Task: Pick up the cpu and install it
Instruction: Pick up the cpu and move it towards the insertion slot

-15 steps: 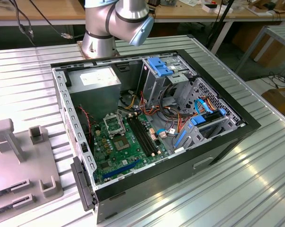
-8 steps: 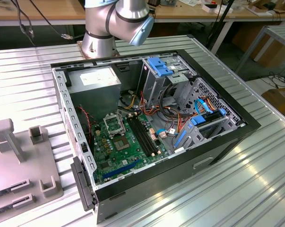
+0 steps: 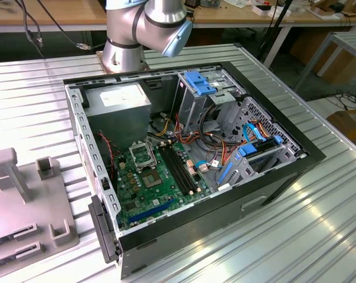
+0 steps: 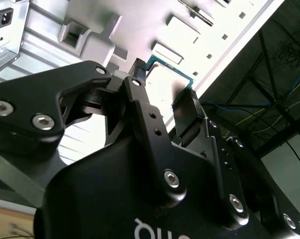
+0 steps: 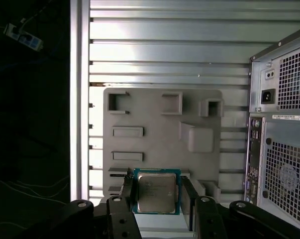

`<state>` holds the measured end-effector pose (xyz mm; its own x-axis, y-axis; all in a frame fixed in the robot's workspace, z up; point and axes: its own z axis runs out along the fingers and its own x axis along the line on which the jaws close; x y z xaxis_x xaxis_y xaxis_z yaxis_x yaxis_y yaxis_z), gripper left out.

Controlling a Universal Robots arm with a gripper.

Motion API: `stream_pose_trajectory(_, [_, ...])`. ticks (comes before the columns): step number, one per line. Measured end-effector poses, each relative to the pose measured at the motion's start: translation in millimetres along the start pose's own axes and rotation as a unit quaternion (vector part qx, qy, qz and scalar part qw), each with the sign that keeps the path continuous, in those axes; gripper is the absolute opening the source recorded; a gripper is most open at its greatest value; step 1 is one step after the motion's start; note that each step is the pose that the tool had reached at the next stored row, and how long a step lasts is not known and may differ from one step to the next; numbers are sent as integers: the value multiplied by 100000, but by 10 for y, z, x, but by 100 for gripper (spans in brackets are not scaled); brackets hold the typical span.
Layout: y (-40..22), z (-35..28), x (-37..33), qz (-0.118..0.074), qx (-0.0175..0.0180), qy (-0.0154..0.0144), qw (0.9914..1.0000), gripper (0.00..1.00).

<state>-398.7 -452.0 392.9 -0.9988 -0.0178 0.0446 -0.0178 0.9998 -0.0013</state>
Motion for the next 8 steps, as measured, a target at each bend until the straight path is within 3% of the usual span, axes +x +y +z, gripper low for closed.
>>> stream_pose_trajectory(8, [-1,-3,-71,1,-2,-2,100000,47])
